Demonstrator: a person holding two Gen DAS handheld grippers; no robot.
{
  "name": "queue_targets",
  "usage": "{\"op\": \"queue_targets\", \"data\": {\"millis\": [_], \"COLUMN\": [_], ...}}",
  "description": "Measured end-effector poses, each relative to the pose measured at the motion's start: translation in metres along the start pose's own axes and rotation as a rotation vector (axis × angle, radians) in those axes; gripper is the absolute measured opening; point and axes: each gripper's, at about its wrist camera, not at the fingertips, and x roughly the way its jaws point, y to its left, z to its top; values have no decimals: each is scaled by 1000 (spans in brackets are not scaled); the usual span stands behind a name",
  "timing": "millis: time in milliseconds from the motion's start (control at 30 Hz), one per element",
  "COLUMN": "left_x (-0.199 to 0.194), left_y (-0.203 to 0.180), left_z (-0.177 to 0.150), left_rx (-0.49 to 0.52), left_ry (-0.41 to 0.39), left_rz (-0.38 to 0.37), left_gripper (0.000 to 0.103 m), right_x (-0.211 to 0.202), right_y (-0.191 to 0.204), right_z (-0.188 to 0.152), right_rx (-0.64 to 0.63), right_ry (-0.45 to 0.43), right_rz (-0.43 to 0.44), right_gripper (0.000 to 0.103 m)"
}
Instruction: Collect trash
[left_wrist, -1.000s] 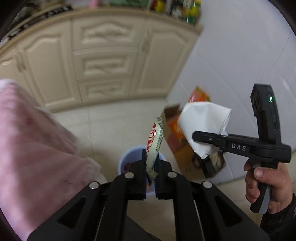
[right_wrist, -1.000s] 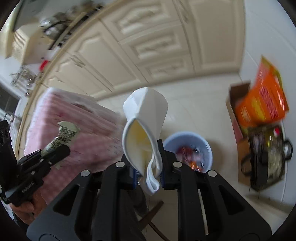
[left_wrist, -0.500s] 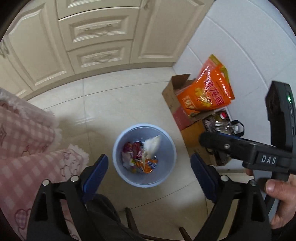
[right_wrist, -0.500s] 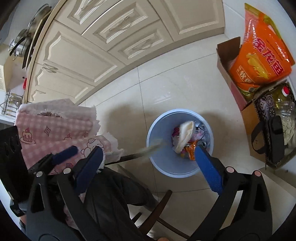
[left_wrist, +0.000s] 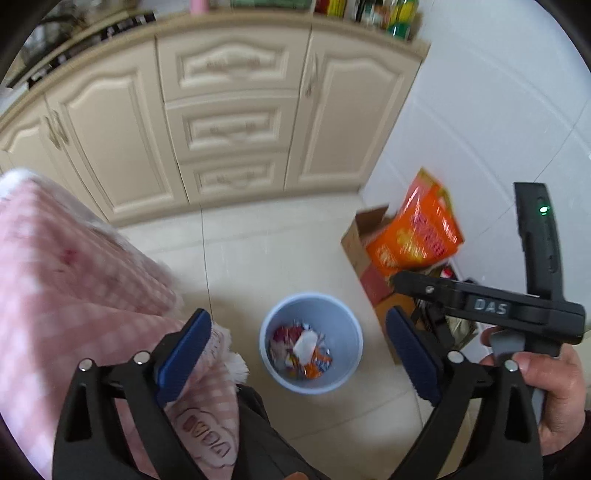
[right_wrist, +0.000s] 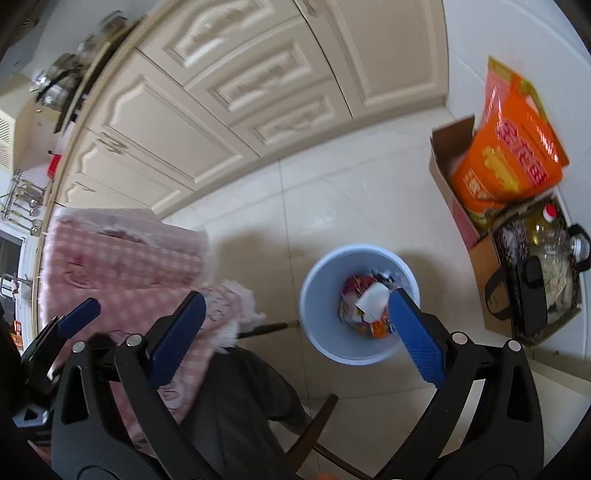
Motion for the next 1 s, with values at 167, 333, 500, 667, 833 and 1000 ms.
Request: {"op": "queue_targets", "data": {"millis": [167, 333, 500, 667, 833, 1000], "left_x": [-72, -140, -198, -254, -308, -359], "left_y": [5, 26, 55, 88, 116, 133], "left_z": [-2, -14, -35, -65, -97, -125], "left_rx": [-13, -68, -131, -231, -320, -388], "left_ry": [-147, -265, -364, -436, -493, -554], "left_rz": [26, 109, 219, 367, 500, 615], "left_gripper": [97, 97, 97, 97, 97, 97], "right_x": [-41, -72, -99, -116, -131, -145], "right_y": [49, 109, 178, 237, 295, 343], "right_z": [0, -7, -24, -42, -71, -102], "right_rx": [-64, -167, -296, -401, -511, -611], "right_ry": [-86, -144, -190, -219, -234, -251], "right_rz": [45, 107, 193, 272, 347, 388], "right_gripper": [97, 97, 97, 97, 97, 97]}}
